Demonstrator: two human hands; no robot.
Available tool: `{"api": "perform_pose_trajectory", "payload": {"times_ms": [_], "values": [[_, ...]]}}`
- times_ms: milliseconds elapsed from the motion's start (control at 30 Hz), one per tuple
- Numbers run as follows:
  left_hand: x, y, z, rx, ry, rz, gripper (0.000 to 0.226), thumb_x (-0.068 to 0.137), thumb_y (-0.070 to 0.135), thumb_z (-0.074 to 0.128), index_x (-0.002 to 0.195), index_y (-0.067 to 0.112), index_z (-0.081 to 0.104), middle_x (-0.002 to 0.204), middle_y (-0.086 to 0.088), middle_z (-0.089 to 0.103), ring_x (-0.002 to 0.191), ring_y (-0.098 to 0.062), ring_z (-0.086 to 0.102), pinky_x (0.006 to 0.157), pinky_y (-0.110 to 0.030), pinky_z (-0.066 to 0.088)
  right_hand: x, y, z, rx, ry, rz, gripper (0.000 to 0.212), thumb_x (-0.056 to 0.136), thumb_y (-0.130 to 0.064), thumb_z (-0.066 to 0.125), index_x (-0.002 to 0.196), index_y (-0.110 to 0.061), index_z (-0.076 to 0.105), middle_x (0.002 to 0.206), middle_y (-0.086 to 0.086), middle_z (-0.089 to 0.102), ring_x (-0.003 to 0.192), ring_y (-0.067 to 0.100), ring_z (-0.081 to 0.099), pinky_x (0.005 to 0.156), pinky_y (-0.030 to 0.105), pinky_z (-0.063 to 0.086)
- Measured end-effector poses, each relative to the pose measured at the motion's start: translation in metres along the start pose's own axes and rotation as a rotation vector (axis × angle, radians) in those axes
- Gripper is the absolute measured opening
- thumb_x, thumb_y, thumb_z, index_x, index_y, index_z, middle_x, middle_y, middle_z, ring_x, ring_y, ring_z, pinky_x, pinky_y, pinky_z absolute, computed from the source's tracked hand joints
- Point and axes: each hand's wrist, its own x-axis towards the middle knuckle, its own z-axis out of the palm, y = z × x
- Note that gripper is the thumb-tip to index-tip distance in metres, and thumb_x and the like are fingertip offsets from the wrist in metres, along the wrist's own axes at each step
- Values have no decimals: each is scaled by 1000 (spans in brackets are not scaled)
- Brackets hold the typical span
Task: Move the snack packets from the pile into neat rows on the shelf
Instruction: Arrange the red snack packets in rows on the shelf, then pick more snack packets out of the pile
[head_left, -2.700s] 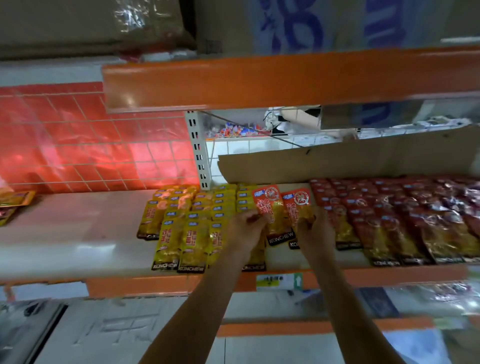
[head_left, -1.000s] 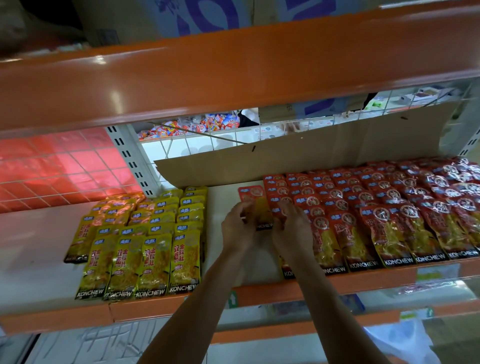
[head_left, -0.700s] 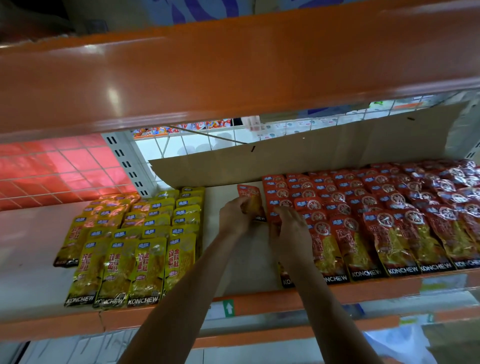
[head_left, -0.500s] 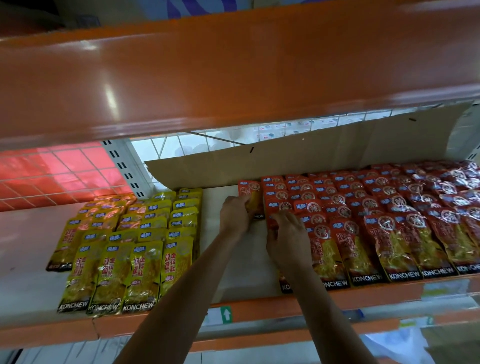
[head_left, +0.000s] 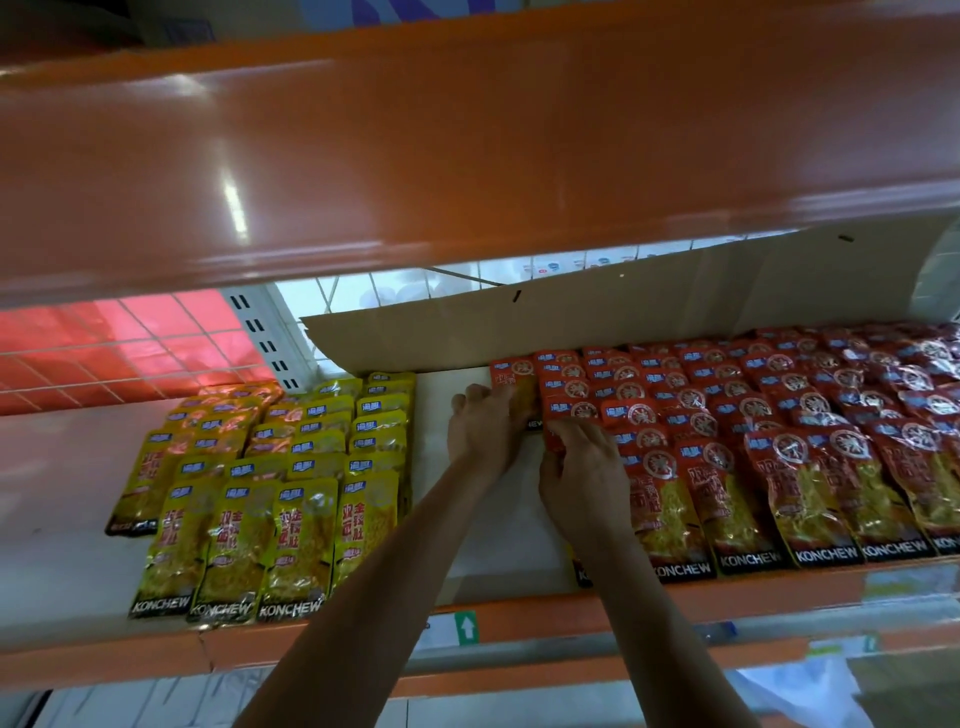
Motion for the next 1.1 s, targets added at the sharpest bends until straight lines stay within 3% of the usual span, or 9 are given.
{"api": "perform_pose_trajectory", "payload": {"times_ms": [133,367,500,567,667,800,967,1100], "values": [[-19,-12,-15,4,2,58,43,92,33,54,134,26,48,123,-9,52,116,-30,45,94,-37,41,-1,-15,8,-30,-44,-5,30,84,-4,54,112,-7,63,113,8,63,107,27,55,89,36,46],[-63,-76,-59,-35,128,109,38,89,22,58,126,16,59,128,-7,53,122,-28,42,100,-36,40,-19,-79,45,13,-134,-74,38,84,-2,60,122,-5,60,128,13,59,121,31,51,100,38,40],[-94,-135,-92,19,230,60,40,78,15,65,117,15,65,121,-12,59,114,-36,49,94,-42,46,-37,-134,80,63,-157,-149,38,67,-6,56,102,-5,67,103,17,68,98,39,61,87,41,48],[-111,-169,-110,49,262,15,40,77,18,64,117,15,65,121,-12,60,113,-37,51,92,-43,46,-51,-168,98,62,-193,-182,41,67,-9,51,104,-8,67,103,16,68,100,38,59,87,41,47],[-139,-225,-138,85,311,-38,42,78,31,55,115,15,66,116,-12,63,108,-39,56,85,-48,50,-76,-220,127,78,-229,-220,39,73,-2,58,111,-8,65,110,15,65,108,37,55,92,41,44],[-176,-302,-174,91,382,-173,46,76,37,53,116,18,66,114,-10,66,106,-36,58,78,-44,51,-112,-286,175,100,-300,-280,33,75,-2,60,108,-7,64,109,17,63,107,37,55,92,43,44],[-219,-388,-209,110,400,-271,43,91,41,53,126,18,61,126,-9,61,119,-33,51,90,-43,46,-153,-357,226,99,-376,-332,45,83,-6,61,127,-9,57,133,10,54,125,31,44,106,35,31],[-239,-442,-224,106,392,-347,48,95,44,50,136,19,51,134,-8,55,124,-32,45,95,-43,43,-174,-394,258,134,-404,-353,45,83,-5,65,128,-4,56,134,14,55,126,33,47,108,37,33]]}}
